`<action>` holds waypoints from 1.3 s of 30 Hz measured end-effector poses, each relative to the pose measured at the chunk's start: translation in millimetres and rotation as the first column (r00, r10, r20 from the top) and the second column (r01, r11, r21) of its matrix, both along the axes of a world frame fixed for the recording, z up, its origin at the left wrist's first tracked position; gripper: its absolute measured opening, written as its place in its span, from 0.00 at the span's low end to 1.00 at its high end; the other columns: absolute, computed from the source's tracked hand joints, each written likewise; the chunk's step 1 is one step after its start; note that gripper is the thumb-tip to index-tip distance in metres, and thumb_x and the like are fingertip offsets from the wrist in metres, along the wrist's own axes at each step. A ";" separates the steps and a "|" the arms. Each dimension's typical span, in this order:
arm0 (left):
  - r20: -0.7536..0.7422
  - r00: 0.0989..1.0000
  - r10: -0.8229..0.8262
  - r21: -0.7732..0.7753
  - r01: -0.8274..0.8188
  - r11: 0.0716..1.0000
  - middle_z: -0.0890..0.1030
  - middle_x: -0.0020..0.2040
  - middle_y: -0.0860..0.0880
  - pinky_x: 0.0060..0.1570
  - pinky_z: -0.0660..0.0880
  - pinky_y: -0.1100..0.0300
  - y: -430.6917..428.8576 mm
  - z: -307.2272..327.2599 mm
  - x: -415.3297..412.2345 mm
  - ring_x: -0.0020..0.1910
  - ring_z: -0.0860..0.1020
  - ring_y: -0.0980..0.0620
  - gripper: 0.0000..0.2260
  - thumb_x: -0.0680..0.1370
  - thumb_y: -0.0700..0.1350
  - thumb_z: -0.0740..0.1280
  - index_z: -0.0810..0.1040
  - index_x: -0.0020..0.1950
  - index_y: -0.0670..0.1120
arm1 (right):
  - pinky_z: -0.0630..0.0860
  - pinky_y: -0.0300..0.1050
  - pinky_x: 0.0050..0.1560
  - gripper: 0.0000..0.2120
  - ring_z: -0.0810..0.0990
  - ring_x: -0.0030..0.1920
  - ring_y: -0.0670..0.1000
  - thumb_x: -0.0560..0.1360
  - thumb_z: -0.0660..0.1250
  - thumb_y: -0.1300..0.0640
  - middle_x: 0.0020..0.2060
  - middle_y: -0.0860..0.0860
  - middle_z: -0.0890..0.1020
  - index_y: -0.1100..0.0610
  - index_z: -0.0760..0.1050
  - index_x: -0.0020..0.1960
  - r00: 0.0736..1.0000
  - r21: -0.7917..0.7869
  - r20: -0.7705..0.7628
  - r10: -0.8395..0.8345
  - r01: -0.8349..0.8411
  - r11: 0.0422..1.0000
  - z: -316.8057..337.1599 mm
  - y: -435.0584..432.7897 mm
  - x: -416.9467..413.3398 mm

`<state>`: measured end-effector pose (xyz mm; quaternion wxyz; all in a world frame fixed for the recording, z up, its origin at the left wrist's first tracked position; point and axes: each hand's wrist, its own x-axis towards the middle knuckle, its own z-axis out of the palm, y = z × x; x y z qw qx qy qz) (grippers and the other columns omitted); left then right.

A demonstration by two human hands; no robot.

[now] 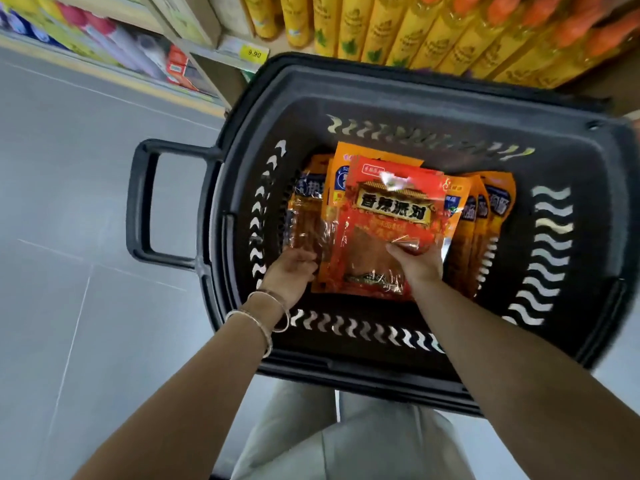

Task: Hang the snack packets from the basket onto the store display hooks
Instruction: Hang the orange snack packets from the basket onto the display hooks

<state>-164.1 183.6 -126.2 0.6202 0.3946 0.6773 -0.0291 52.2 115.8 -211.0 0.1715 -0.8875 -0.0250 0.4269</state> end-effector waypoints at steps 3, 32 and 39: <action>0.000 1.000 -0.016 -0.026 0.016 1.000 0.79 0.55 0.49 0.42 0.72 0.66 2.5 2.4 0.8 0.41 0.78 0.58 0.06 0.78 0.41 0.62 0.76 0.53 0.48 | 0.72 0.43 0.54 0.24 0.79 0.54 0.52 0.65 0.77 0.49 0.48 0.46 0.79 0.52 0.73 0.56 0.997 0.193 0.026 -0.069 0.063 0.979 20.0 -11.8 6.6; -0.212 0.976 0.052 0.161 -0.018 0.987 0.80 0.47 0.52 0.46 0.74 0.59 27.4 2.4 1.0 0.47 0.79 0.51 0.10 0.79 0.51 0.62 0.72 0.58 0.49 | 0.66 0.56 0.65 0.48 0.65 0.69 0.60 0.62 0.75 0.37 0.69 0.56 0.64 0.55 0.57 0.73 0.989 -0.072 -0.078 0.125 -0.130 0.989 0.6 24.5 18.5; -0.222 0.969 0.109 0.186 -0.067 0.980 0.77 0.36 0.55 0.19 0.66 0.76 21.5 1.7 12.8 0.26 0.76 0.60 0.06 0.79 0.48 0.63 0.71 0.53 0.48 | 0.58 0.62 0.71 0.55 0.51 0.74 0.62 0.60 0.70 0.28 0.75 0.58 0.50 0.55 0.51 0.75 0.936 -0.286 -0.113 0.335 -0.353 0.891 -16.8 22.7 11.3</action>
